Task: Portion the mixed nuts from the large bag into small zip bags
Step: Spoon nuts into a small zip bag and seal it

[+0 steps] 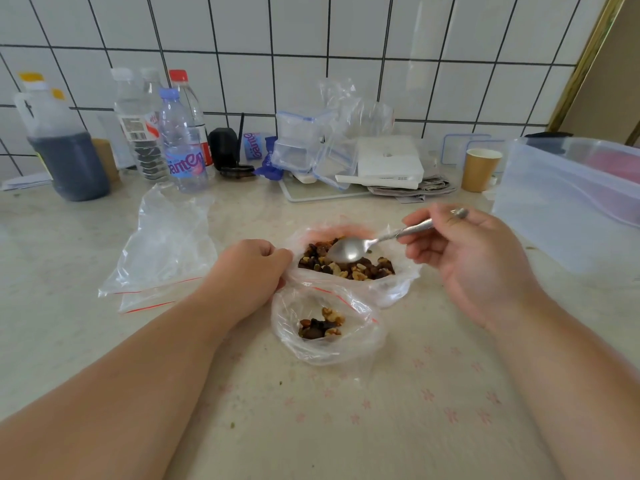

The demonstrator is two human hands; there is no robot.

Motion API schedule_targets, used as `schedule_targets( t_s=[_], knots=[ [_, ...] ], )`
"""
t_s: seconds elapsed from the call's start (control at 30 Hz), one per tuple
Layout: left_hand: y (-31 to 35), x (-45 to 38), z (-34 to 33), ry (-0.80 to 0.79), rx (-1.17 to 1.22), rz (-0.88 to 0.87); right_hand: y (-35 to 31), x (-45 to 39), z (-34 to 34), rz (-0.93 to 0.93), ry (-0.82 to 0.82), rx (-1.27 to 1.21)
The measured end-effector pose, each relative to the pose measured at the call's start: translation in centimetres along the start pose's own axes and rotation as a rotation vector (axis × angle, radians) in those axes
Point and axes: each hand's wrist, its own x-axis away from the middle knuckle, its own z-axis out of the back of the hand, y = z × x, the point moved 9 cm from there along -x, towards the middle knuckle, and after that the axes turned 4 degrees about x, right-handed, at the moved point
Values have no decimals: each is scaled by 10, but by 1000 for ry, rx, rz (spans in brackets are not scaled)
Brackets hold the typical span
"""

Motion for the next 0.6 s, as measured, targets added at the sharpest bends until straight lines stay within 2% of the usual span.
schedule_targets(
  t_s=[0.07,0.13,0.3,0.4,0.6],
  knots=[
    [0,0,0,2,4,-1,3,-1,19,-10,170,174],
    [0,0,0,1,11,-2,1,-1,29,12,271,424],
    [1,1,0,-13,21,-16,7,-3,15,-9,166,729],
    [1,1,0,-20,25,-16,13,-4,11,-32,134,768],
    [3,0,-1,-17,0,-42,23,-8,35,-143,280,478]
  ],
)
